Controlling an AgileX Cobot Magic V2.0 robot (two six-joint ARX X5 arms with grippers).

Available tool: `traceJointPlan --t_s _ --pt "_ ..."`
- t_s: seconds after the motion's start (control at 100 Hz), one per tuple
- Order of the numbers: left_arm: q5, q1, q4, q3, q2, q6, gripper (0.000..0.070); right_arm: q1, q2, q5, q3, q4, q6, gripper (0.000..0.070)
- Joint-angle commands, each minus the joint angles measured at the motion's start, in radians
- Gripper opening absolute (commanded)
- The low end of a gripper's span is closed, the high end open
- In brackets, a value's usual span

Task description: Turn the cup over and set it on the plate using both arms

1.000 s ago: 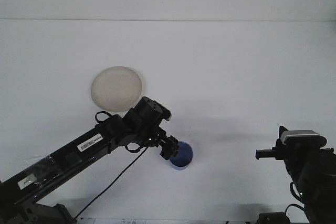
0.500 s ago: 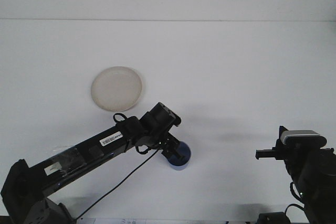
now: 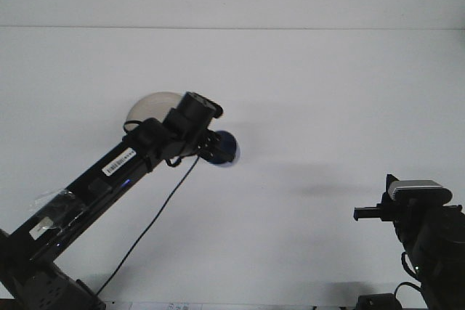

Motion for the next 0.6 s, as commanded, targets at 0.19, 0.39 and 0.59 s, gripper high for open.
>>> traceJointPlan --t_s 0.19,0.39,0.59 --pt "-0.052 0.256 0.04 0.039 0.048 0.034 0.001 0.001 0.005 0.0 0.011 0.011 0.012 0.0" --pt "-0.052 0.366 0.053 0.039 0.132 0.046 0.001 0.001 0.005 0.0 0.011 0.01 0.012 0.0" --pt "-0.052 0.397 0.069 0.039 0.194 0.047 0.001 0.001 0.005 0.0 0.011 0.01 0.013 0.0"
